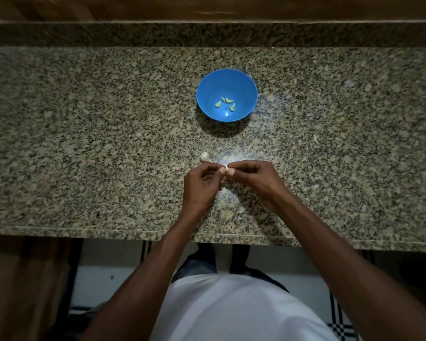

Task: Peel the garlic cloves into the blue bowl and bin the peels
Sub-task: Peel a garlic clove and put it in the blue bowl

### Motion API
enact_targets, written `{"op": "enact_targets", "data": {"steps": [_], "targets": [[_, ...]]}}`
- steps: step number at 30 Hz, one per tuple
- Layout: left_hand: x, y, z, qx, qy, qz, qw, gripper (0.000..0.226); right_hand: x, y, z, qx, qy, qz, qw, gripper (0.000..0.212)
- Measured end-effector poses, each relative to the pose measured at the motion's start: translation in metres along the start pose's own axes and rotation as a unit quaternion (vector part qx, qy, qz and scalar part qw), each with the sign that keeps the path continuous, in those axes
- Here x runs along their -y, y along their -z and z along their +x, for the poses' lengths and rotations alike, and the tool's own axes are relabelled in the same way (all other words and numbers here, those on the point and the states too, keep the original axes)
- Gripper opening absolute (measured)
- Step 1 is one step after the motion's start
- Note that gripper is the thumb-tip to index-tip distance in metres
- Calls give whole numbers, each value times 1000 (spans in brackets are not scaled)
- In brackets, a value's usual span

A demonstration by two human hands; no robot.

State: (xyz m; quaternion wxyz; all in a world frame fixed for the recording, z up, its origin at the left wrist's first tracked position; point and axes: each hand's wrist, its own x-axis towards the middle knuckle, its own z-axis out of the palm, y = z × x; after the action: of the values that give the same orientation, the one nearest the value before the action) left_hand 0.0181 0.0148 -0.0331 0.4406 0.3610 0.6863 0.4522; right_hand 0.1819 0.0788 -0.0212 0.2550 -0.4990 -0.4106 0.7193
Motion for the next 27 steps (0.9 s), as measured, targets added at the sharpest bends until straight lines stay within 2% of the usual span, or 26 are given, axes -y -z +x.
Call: {"op": "enact_targets", "data": {"steps": [3, 6, 10, 17, 23, 27], "targets": [[0, -1, -2, 12, 6, -26, 1000, 16, -6, -6, 0, -45, 26, -14, 999, 19], [-2, 2, -4, 55, 32, -71, 995, 16, -10, -6, 2, -70, 59, -57, 994, 10], [-3, 14, 3, 118, 89, -90, 985, 19, -7, 1, 6, -40, 66, -167, 983, 10], [-6, 22, 15, 158, 97, -70, 980, 21, 5, 6, 11, 2, 62, -203, 977, 9], [-10, 12, 22, 153, 78, 28, 985, 19, 8, 5, 10, 8, 41, -116, 992, 8], [-11, 4, 17, 152, 82, 79, 982, 21, 3, 6, 7, 17, 3, -54, 998, 15]]}}
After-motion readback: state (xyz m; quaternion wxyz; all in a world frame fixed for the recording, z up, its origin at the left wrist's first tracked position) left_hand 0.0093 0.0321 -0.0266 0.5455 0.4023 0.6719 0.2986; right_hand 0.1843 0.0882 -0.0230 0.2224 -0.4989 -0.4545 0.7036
